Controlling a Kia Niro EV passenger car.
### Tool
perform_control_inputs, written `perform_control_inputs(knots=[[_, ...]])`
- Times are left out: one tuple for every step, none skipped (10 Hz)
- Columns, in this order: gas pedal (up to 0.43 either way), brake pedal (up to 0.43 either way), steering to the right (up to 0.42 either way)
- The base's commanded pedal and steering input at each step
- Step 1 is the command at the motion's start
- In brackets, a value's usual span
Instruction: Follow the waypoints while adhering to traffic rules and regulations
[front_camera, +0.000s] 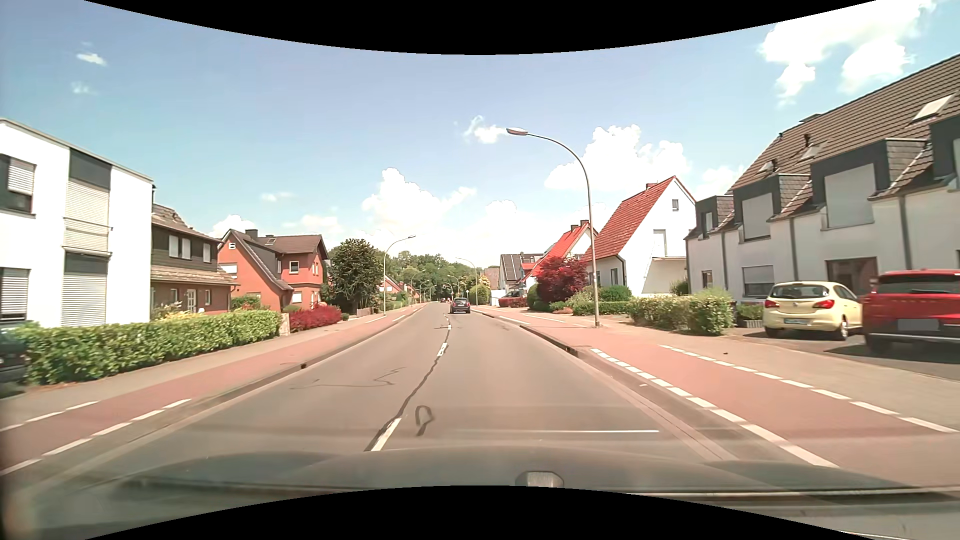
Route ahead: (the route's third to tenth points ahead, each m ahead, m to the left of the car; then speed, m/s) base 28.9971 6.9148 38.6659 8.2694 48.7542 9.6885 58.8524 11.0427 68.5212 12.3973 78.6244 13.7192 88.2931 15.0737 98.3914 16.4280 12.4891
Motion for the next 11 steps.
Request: perform_control_inputs(knots=[[0.000, 0.012, -0.026], [0.000, 0.018, -0.025], [0.000, 0.018, -0.025], [0.000, 0.018, -0.025], [0.000, 0.018, -0.025], [0.000, 0.018, -0.025], [0.000, 0.018, -0.025], [0.000, 0.018, -0.025], [0.000, 0.012, -0.025], [0.000, 0.018, -0.025], [0.000, 0.018, -0.025]])
